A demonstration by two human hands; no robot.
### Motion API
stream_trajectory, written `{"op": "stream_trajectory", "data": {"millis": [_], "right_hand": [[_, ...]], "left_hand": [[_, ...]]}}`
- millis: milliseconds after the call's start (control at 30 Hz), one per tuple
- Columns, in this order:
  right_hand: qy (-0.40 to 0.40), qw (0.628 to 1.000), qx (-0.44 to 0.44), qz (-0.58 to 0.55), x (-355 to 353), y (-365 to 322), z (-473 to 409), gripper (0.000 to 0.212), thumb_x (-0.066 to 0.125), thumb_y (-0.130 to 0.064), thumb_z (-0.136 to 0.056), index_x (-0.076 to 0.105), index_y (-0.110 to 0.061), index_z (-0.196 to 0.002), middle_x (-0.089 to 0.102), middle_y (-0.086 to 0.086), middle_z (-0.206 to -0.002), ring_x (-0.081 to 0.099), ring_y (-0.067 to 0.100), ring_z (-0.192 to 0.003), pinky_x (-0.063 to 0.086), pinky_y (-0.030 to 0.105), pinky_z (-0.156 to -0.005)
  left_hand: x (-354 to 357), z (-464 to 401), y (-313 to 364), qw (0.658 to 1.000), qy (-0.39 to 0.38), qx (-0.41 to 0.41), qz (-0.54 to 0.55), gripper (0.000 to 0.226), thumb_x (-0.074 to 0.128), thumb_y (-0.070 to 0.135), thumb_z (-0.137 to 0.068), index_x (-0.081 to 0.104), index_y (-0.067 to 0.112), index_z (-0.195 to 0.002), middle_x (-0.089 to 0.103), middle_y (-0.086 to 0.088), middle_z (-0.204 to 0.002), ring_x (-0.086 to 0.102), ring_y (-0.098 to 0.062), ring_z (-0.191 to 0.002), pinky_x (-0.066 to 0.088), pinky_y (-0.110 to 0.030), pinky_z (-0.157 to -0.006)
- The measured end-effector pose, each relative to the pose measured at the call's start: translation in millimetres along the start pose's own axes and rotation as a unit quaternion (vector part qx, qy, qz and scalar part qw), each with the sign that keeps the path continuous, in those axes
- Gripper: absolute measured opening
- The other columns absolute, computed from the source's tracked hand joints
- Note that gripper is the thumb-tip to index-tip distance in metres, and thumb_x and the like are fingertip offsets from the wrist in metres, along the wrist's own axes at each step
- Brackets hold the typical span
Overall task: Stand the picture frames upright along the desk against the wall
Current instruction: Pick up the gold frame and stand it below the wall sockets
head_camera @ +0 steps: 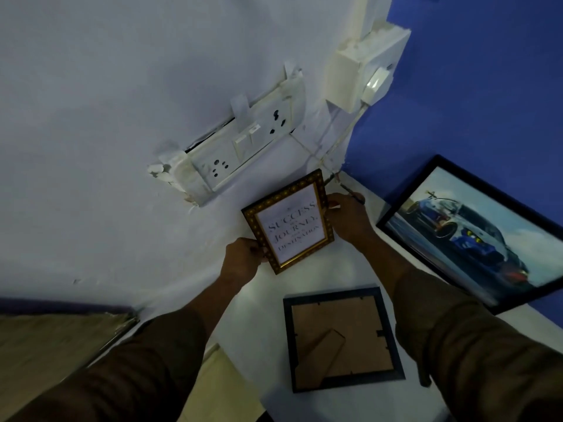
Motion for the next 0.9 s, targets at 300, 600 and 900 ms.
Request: {"op": "stream_trajectory", "data": {"millis": [300, 600, 900], "right_hand": [[0.001, 1.0, -0.022, 0.022, 4, -3, -5, 0.031, 0.059, -0.012, -0.094, 0.065, -0.001, -0.122, 0.072, 0.018, -0.112, 0.069, 0.029, -0.101, 0.056, 0.048, -0.088], [-0.001, 0.997, 0.078, 0.003, 2, 49, 31, 0.05, 0.065, -0.021, -0.094, 0.051, -0.011, -0.141, 0.057, 0.016, -0.135, 0.058, 0.028, -0.119, 0.047, 0.045, -0.105], [-0.001, 0.97, 0.228, 0.088, -13, 149, 137, 0.059, 0.062, -0.035, -0.093, 0.043, -0.017, -0.146, 0.058, 0.013, -0.138, 0.059, 0.029, -0.118, 0.051, 0.04, -0.098]], "left_hand": [[-5, -5, 4, 0.999, 0.023, 0.011, -0.034, 0.021, 0.075, 0.013, -0.084, 0.072, -0.002, -0.097, 0.076, -0.014, -0.097, 0.072, -0.027, -0.089, 0.057, -0.033, -0.086], [6, 16, -24, 0.997, 0.005, -0.075, -0.001, 0.036, 0.078, 0.028, -0.082, 0.068, 0.006, -0.108, 0.075, -0.016, -0.1, 0.072, -0.03, -0.092, 0.052, -0.026, -0.072], [77, 90, -70, 0.985, -0.106, -0.134, -0.01, 0.029, 0.072, 0.034, -0.087, 0.064, 0.006, -0.084, 0.073, -0.015, -0.09, 0.072, -0.03, -0.089, 0.056, -0.033, -0.076]]}}
Point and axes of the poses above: each hand's wrist, its own z-axis away from the middle knuckle, its own x-axis out of the palm, y = z × x, the point moved 7 cm from there along -z, towards the middle knuckle
